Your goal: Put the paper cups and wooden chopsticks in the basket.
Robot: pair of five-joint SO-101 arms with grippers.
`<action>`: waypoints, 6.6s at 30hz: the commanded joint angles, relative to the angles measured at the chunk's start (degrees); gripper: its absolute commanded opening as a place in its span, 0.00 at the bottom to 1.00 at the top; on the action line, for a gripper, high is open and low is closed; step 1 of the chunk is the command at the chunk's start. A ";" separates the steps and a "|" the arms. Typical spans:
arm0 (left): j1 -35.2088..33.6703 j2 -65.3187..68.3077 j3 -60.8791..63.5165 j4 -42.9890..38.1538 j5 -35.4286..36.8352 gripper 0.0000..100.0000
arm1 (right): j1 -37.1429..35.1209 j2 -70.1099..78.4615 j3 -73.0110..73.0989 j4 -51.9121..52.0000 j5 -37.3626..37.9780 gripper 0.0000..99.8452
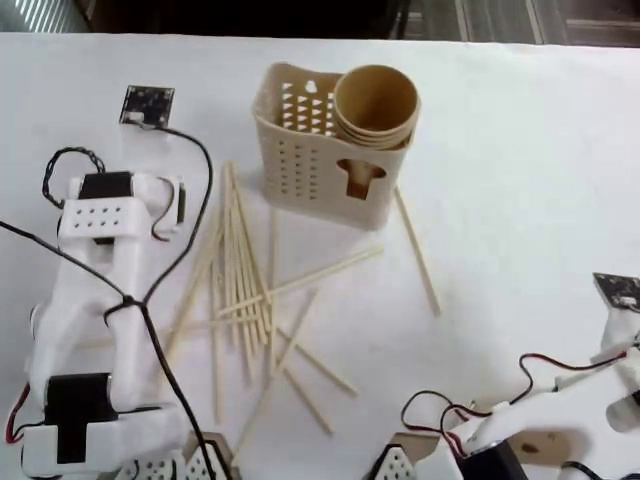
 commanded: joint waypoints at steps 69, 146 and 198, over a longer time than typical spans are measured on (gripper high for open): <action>-2.33 -2.07 3.69 -5.89 0.26 0.02 | -75.21 15.52 -62.33 -19.56 -24.88 0.02; -4.88 -2.15 9.05 -14.42 0.09 0.03 | -63.16 11.30 5.10 -45.05 -37.27 0.19; -4.88 -1.80 9.32 -16.53 0.00 0.03 | -57.71 21.41 -16.70 -12.70 -26.20 0.02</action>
